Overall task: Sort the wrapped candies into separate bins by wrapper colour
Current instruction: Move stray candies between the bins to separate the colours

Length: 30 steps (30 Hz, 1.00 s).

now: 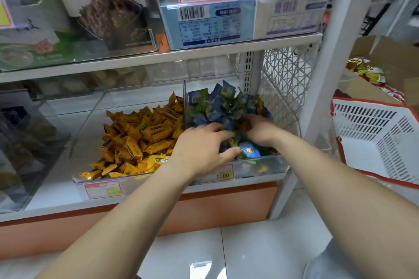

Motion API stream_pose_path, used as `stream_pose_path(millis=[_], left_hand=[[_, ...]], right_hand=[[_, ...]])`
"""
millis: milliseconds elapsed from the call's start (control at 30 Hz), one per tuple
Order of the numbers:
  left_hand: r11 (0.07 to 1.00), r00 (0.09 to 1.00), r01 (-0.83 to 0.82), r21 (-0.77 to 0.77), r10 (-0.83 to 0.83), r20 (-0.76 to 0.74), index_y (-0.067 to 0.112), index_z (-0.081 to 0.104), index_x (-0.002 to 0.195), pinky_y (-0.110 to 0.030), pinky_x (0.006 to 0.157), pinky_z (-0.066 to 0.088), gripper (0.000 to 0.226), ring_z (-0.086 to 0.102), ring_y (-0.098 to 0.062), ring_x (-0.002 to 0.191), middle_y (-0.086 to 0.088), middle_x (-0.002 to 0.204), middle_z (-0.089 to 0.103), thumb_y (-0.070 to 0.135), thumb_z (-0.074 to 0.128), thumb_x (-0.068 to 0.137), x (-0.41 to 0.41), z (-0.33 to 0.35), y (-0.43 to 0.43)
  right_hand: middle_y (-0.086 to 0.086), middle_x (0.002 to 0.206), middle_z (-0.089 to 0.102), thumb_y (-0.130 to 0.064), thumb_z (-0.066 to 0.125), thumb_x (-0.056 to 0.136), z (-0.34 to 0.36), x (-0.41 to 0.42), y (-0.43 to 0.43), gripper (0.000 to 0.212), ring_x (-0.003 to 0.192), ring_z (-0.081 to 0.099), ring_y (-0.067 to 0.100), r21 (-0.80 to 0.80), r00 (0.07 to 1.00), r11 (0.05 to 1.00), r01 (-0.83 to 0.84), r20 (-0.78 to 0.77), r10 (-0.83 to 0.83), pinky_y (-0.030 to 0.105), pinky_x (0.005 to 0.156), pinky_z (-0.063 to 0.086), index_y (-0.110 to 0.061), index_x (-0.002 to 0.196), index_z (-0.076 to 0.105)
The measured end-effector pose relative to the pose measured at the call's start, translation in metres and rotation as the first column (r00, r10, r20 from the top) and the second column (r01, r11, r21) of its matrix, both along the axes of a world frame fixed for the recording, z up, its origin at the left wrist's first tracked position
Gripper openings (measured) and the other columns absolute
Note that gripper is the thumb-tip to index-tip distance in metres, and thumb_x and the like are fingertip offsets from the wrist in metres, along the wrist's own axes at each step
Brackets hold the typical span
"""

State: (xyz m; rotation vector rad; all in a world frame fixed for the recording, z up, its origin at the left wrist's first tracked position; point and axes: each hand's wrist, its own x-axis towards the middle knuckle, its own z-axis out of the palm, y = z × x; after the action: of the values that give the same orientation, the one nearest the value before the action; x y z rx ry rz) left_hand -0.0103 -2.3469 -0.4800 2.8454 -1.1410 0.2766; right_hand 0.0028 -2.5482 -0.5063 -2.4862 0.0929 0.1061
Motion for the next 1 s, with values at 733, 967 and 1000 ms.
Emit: stream_pose_path(millis=[733,967,1000], left_hand=[[0.999,0.999,0.012,-0.049,-0.009,0.041,0.042,0.062,0.126,-0.034,0.091,0.042,0.045,0.059,-0.015,0.112,0.013,0.122,0.065,0.063,0.04,0.092,0.01,-0.006,0.007],[0.998,0.999,0.001,-0.057,0.001,0.042,0.041,0.063,0.125,-0.033,0.092,0.042,0.045,0.059,-0.014,0.112,0.014,0.121,0.065,0.063,0.041,0.092,0.01,-0.007,0.007],[0.998,0.999,-0.002,-0.06,0.005,0.044,0.041,0.063,0.125,-0.033,0.092,0.042,0.045,0.059,-0.014,0.112,0.013,0.12,0.066,0.063,0.041,0.091,0.01,-0.008,0.006]], right_hand=[[-0.007,0.123,0.056,-0.025,0.076,0.084,0.0,0.033,-0.024,0.062,0.107,0.056,0.012,0.113,0.993,0.993,-0.023,-0.112,0.036,0.02,0.081,0.044,-0.028,0.141,0.051],[-0.008,0.113,0.061,-0.041,0.063,0.092,0.005,0.031,-0.014,0.034,0.098,0.058,0.014,0.021,0.996,0.997,-0.068,-0.059,0.069,0.026,0.076,0.046,-0.028,0.123,0.061],[-0.004,0.113,0.064,-0.036,0.064,0.092,0.004,0.03,-0.011,0.028,0.099,0.06,0.017,0.013,0.997,0.998,-0.064,-0.036,0.065,0.03,0.077,0.049,-0.026,0.119,0.062]])
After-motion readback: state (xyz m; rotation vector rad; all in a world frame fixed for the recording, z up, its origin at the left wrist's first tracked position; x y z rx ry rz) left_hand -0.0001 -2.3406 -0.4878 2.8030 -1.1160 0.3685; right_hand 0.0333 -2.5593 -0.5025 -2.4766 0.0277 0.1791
